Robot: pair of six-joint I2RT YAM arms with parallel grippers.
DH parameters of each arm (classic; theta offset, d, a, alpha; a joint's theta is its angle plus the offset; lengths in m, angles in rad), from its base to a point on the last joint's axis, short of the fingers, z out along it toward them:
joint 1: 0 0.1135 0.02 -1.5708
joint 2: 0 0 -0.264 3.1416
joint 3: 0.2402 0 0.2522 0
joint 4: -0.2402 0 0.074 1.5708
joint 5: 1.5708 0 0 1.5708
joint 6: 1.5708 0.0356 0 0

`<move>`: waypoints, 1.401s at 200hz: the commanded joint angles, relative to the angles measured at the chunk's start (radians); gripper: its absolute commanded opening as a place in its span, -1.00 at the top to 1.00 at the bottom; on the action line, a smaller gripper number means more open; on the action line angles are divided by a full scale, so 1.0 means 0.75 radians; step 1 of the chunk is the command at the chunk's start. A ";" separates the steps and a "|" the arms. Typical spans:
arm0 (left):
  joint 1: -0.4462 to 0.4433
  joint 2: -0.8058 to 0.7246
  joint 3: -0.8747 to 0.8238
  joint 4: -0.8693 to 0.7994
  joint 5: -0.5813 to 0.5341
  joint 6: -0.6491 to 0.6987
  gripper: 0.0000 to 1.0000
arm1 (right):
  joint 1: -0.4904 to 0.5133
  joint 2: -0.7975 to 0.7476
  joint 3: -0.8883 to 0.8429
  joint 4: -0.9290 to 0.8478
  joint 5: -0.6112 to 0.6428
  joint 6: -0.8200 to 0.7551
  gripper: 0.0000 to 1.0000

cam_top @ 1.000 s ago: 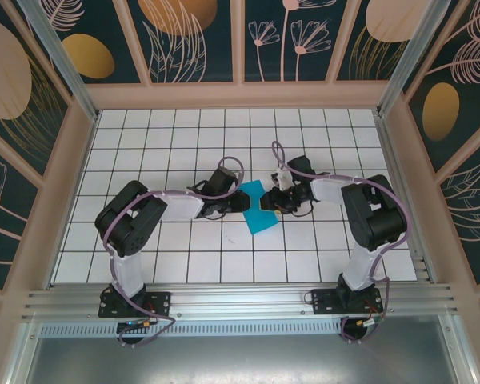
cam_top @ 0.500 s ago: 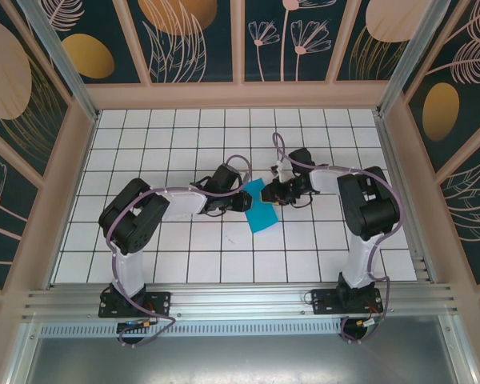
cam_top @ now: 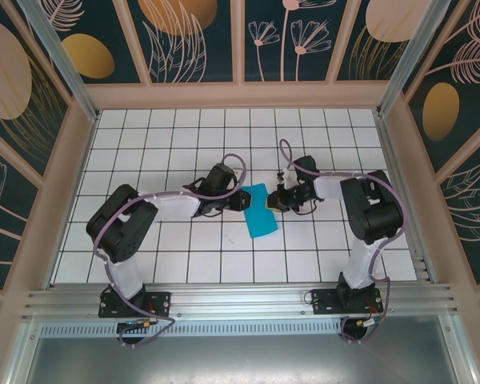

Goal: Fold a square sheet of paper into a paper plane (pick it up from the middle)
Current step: Rotate the paper at the center of the table, then third fold the triangle at the center of the table.

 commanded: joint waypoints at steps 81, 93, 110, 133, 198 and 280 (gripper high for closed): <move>-0.179 -0.570 -0.454 0.201 -0.332 -0.033 0.23 | 0.144 -0.243 -0.226 0.297 0.235 0.478 1.00; -0.241 -0.581 -0.455 0.180 -0.407 -0.014 0.18 | 0.150 -0.246 -0.239 0.306 0.250 0.502 1.00; -0.318 -0.571 -0.446 0.152 -0.480 0.011 0.13 | 0.154 -0.251 -0.270 0.346 0.257 0.546 1.00; -0.412 -0.532 -0.410 0.095 -0.578 0.080 0.03 | 0.163 -0.260 -0.303 0.398 0.262 0.602 1.00; -0.595 -0.284 -0.190 -0.067 -0.629 0.263 -0.15 | 0.189 -0.275 -0.321 0.449 0.276 0.686 1.00; -0.692 -0.109 -0.057 -0.139 -0.769 0.235 -0.27 | 0.191 -0.275 -0.300 0.437 0.286 0.710 1.00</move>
